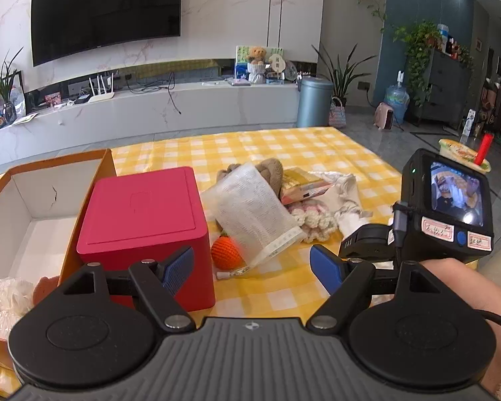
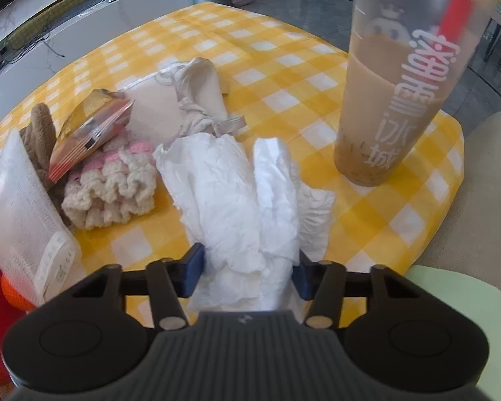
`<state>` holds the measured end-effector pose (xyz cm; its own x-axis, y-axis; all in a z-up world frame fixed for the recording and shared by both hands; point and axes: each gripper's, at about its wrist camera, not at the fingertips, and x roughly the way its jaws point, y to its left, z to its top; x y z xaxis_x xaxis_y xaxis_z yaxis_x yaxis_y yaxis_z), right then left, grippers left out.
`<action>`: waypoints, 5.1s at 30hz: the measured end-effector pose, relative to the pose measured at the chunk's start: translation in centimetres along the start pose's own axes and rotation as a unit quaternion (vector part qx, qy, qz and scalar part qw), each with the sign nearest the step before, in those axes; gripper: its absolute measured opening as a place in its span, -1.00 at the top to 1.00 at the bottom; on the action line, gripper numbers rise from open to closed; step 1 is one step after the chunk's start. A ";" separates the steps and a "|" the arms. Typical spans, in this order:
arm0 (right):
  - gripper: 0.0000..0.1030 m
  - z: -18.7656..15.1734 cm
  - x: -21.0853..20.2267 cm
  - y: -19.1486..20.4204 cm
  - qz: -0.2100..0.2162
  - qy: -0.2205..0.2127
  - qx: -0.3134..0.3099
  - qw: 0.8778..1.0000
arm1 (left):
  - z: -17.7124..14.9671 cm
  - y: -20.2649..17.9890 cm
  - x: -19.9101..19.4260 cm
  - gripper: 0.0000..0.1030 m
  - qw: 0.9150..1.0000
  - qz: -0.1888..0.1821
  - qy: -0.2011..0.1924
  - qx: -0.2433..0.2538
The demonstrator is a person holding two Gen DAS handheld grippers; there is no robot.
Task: Organize soft objects
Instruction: 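Lift the tissues with the right tool while the left grasps the clear plastic bag, then carry the tissues and plastic bag with both tools over the white box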
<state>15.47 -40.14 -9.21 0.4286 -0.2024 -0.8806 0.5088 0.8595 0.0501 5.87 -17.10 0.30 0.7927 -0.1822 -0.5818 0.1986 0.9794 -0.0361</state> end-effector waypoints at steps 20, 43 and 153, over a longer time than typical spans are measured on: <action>0.68 0.7 -5.1 -4.3 0.107 -0.050 0.022 0.993 | -0.5 -5.1 3.8 -0.80 0.995 0.007 -0.007 0.095; 0.63 0.7 -4.9 -4.1 0.116 -0.049 -0.018 0.992 | -2.0 -6.8 13.7 -0.79 0.987 0.073 0.001 0.142; 0.60 -10.1 -15.9 27.3 0.321 -0.067 -0.260 0.908 | 2.8 23.1 -7.6 0.97 0.982 0.091 -0.153 -0.064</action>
<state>14.95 -8.73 1.41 0.6175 0.3927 -0.6815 -0.2847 0.9193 0.2718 6.11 6.67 6.17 0.9483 -0.0006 -0.3173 -0.0221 0.9975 -0.0676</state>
